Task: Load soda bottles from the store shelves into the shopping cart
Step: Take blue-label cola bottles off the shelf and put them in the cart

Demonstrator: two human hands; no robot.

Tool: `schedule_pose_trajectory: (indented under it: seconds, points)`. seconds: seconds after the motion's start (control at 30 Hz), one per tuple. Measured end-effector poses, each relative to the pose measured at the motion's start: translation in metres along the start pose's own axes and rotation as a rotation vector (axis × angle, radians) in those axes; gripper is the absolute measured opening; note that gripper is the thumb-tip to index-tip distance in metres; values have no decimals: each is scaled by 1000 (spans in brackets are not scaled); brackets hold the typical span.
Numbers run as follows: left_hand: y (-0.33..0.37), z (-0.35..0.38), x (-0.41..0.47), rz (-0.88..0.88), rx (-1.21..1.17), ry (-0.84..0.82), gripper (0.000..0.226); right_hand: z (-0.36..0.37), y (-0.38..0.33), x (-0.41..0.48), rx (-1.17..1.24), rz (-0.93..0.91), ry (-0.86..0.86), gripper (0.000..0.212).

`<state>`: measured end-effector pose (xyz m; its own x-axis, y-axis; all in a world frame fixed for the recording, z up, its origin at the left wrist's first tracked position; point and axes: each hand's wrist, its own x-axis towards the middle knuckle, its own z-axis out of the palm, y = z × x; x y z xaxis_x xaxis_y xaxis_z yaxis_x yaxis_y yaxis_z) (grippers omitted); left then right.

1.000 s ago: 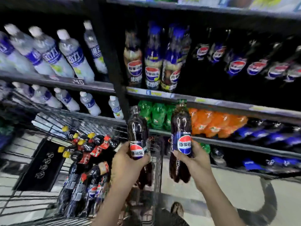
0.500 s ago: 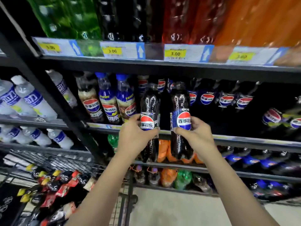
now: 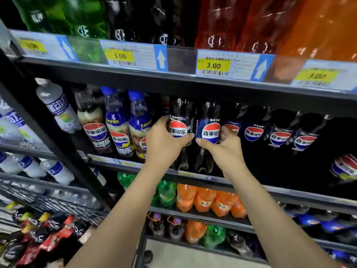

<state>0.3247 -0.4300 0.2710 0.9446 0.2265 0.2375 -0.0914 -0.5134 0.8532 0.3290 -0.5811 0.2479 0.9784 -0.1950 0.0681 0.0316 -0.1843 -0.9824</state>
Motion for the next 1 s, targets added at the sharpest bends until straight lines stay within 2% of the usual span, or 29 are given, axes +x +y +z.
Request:
schedule_pose_trajectory:
  seconds: [0.13, 0.4, 0.6, 0.9, 1.0]
  points:
    - [-18, 15, -3, 7, -54, 74, 67, 11, 17, -2, -16, -46, 30, 64]
    - [-45, 37, -20, -16, -112, 125, 65, 18, 46, -12, -78, -146, 90, 63]
    - [-55, 38, -18, 56, -58, 67, 67, 17, 57, -19, -178, -217, 101, 66]
    - [-64, 47, -23, 128, -65, 128, 72, 24, 65, -20, -143, -259, 170, 64]
    - [-70, 42, -26, 151, -81, 67, 75, 22, 63, -22, -173, -249, 176, 64]
